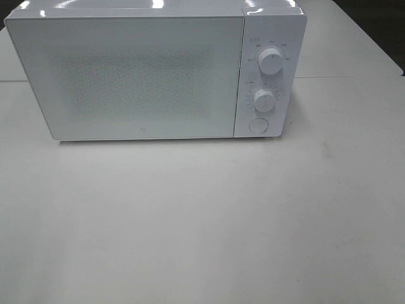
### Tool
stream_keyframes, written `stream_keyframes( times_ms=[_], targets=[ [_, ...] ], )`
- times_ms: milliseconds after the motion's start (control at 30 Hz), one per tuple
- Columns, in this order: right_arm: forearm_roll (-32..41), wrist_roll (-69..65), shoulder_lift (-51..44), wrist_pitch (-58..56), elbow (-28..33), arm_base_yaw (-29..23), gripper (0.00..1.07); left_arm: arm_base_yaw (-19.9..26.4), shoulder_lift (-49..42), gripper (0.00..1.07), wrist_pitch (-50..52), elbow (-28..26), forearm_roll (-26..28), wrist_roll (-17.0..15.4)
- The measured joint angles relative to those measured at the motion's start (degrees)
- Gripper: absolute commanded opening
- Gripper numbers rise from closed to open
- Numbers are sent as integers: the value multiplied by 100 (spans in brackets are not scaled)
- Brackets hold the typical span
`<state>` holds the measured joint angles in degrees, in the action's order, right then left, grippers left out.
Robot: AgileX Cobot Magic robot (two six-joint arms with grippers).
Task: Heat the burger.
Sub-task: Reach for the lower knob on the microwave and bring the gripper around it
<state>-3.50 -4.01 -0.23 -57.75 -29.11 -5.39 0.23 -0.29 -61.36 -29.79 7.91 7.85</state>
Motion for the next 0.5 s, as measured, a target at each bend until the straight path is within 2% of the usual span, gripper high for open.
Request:
stream_keyframes(
  times_ms=[500],
  targets=[
    [0, 0, 0, 0, 0, 0, 75, 0, 0, 100, 0, 0, 0, 0]
  ],
)
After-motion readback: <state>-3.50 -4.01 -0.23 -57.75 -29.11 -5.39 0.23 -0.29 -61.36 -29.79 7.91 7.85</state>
